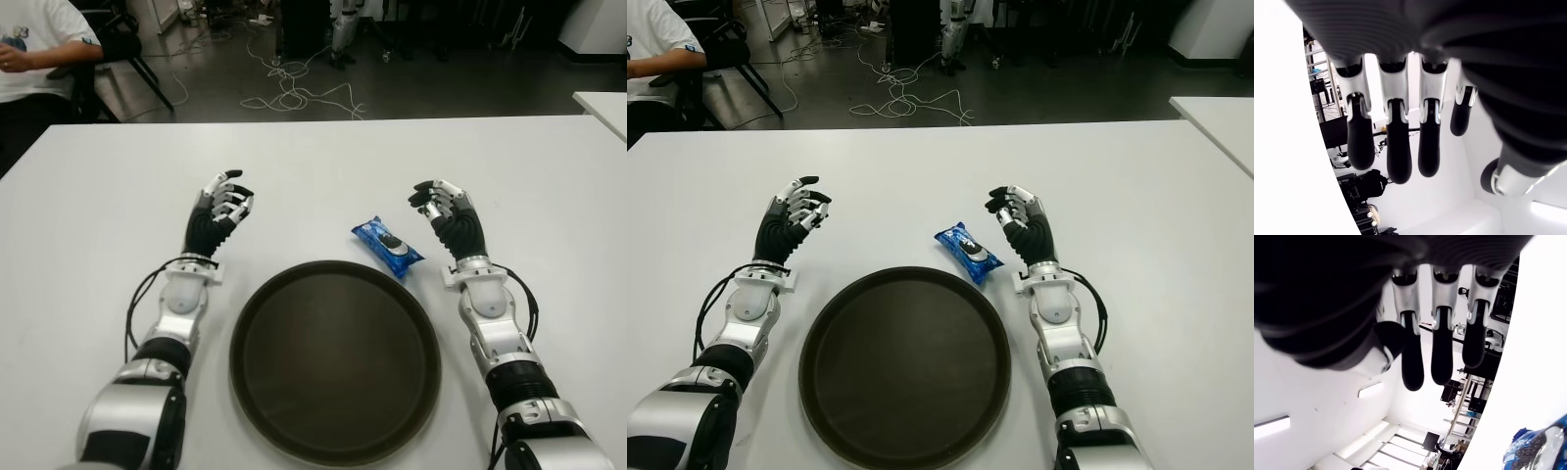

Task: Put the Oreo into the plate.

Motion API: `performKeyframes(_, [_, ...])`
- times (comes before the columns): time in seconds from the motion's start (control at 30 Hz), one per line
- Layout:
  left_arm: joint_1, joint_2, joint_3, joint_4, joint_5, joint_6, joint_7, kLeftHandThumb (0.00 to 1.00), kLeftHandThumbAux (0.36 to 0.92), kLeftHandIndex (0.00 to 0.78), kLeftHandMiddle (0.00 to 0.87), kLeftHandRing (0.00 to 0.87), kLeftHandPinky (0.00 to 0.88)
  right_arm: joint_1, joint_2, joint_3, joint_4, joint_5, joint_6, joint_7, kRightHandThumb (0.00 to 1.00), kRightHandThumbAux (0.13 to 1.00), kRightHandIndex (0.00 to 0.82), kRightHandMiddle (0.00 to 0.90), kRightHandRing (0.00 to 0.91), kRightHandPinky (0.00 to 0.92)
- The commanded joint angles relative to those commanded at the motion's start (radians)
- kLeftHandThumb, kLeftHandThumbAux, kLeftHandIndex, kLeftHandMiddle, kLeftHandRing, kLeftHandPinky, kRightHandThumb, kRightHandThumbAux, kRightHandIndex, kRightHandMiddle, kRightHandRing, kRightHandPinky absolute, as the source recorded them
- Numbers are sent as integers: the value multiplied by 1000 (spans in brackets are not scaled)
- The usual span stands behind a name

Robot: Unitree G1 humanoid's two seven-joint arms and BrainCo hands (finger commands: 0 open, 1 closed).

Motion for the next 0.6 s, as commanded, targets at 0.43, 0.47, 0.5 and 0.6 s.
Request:
performKeyframes(0.43, [-8,1,3,-6,-14,7,-19,452,632,239,446,500,544,-11,1,-8,6,11,-4,12,832,685,406,461,395,379])
performKeyframes(0.47, [-8,0,4,-6,-15,6,-20,452,630,239,446,500,545,-11,0,-8,7,10,-5,10,832,685,405,461,396,380])
performKeyframes(0.5, [-8,0,5,-7,-17,7,-23,454,628,239,446,500,547,-12,0,-8,9,8,-6,8,832,685,405,462,397,380])
performKeyframes(0.6, [-8,0,6,-7,-17,7,-23,443,615,234,431,487,541,-13,-2,-8,13,0,-10,3,829,687,395,467,398,382])
